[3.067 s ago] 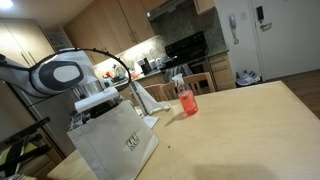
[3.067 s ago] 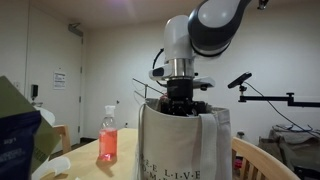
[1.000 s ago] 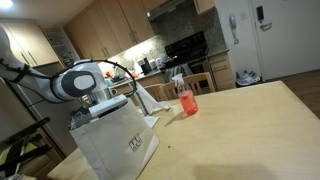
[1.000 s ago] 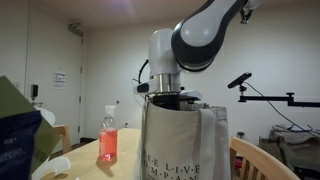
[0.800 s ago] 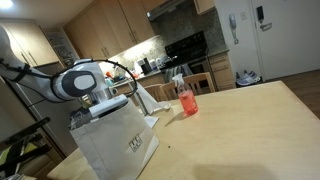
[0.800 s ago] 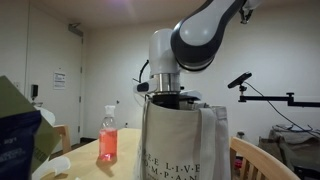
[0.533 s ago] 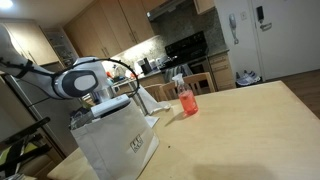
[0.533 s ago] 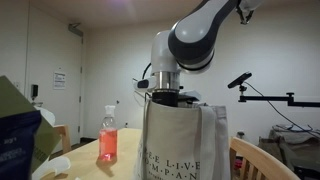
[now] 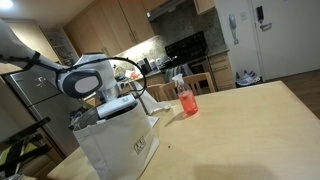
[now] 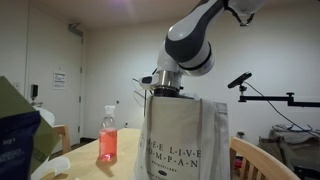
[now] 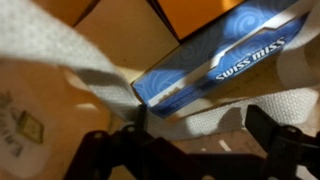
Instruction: Move the bag slightly forward, take out the TAZO box, and put it on the table
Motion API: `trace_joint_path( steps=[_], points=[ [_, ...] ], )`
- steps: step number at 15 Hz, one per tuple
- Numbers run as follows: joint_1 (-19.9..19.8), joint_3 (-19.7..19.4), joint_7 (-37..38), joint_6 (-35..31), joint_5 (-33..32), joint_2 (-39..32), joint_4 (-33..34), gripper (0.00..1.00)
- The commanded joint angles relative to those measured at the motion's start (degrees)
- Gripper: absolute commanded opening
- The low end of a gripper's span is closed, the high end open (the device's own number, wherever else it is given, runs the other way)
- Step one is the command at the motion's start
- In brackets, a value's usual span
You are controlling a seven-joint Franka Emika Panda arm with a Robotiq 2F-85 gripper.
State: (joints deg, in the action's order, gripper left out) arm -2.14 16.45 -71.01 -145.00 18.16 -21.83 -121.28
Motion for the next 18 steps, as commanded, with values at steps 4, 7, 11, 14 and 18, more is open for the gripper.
trace_joint_path(
  steps=[4, 7, 11, 14, 18],
  points=[
    [-2.14, 1.39, -5.07, -5.41, 5.48, 1.45, -2.19, 1.00],
    [-3.27, 2.21, -7.39, -8.42, 7.87, 1.77, -2.86, 1.00],
    [-4.67, 3.35, -9.51, -11.47, 10.33, 2.02, -3.76, 1.00],
    [-5.06, 3.68, -9.53, -11.72, 10.13, 2.48, -4.36, 1.00],
    [-5.35, 3.60, -9.37, -12.21, 10.27, 3.56, -5.21, 1.00]
  ],
)
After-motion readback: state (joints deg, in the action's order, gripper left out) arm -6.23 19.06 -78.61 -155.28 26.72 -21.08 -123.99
